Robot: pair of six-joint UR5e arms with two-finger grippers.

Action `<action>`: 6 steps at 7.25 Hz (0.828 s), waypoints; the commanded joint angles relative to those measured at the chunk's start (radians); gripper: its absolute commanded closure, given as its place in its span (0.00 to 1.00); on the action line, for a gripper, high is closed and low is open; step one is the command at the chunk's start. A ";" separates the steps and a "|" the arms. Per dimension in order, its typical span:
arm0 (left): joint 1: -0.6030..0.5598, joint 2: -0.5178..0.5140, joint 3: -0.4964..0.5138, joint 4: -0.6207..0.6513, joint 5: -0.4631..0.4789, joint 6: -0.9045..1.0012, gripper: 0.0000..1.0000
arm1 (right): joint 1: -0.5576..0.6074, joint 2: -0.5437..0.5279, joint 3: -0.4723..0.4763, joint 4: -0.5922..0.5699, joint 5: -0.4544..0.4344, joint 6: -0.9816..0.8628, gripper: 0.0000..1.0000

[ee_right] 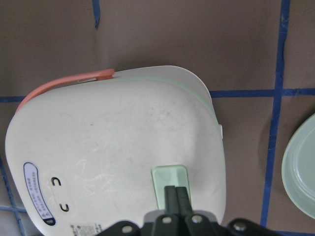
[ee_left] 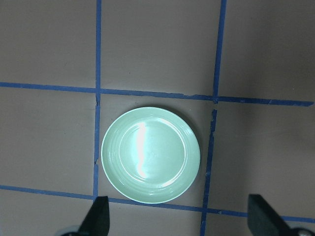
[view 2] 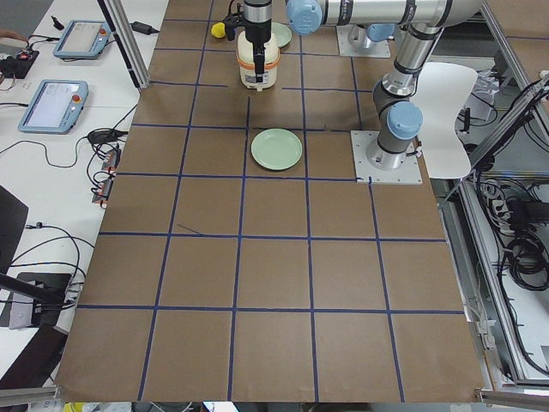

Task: Press rice cooker button
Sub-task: 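Press down on the green lid button with the right gripper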

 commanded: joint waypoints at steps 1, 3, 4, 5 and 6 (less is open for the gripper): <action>0.000 0.000 0.000 0.000 -0.002 0.000 0.00 | 0.000 0.004 0.000 0.000 0.000 0.000 0.88; 0.000 0.000 0.000 0.000 0.000 0.000 0.00 | 0.000 0.005 0.000 0.000 0.000 0.001 0.88; 0.000 0.000 0.000 0.000 -0.002 0.000 0.00 | 0.000 0.005 0.000 -0.006 0.000 0.000 0.88; 0.000 0.000 0.000 0.000 0.000 0.000 0.00 | 0.000 0.007 -0.001 -0.008 0.000 0.001 0.88; 0.000 0.000 0.000 0.000 0.000 0.000 0.00 | 0.000 0.007 -0.001 -0.014 0.000 0.000 0.88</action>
